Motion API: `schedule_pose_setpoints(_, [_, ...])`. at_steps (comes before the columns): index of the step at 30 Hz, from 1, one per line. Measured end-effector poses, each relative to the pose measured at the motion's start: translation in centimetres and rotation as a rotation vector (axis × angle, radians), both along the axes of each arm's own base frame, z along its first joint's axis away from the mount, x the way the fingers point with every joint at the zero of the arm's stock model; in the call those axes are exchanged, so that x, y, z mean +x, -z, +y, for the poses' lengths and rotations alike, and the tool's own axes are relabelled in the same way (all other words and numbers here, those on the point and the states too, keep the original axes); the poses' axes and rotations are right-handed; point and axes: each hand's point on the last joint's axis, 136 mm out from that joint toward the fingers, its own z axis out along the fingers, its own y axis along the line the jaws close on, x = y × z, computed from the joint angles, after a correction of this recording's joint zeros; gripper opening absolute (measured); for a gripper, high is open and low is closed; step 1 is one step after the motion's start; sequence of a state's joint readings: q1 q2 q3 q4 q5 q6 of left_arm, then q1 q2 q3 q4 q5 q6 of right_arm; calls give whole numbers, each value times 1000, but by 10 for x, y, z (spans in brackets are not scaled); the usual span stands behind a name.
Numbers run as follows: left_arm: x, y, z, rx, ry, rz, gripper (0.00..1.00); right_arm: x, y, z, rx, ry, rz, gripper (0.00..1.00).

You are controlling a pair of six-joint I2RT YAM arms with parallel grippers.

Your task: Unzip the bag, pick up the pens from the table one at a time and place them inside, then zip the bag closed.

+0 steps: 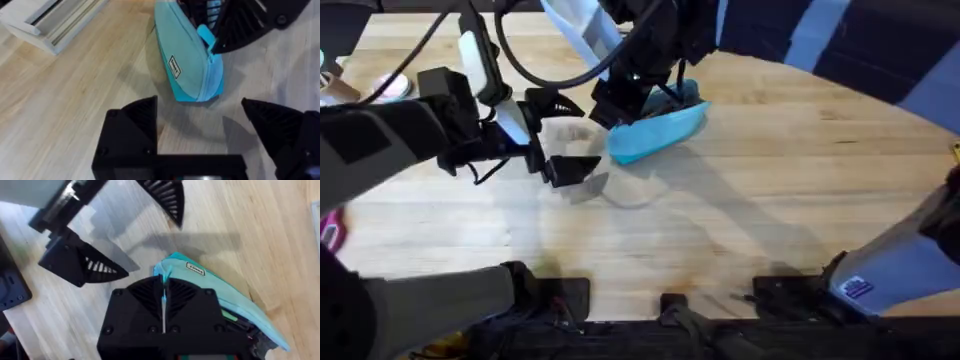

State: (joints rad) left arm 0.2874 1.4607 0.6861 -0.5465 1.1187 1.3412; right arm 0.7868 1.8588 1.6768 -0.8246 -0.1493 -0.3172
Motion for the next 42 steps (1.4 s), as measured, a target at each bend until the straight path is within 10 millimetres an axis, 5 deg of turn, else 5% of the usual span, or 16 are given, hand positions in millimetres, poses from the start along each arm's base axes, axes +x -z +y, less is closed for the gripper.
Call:
schedule_pose_setpoints(9, [1, 23, -28, -84, 80, 92, 993, 0, 0, 0, 0, 3, 2, 33])
schedule_pose_setpoints(30, [11, 16, -49, -182, 154, 26, 983, 0, 0, 0, 1, 6, 3, 33])
schedule_pose_setpoints(42, [20, 13, -48, -206, 111, 80, 625, -1, 0, 0, -2, 6, 6, 33])
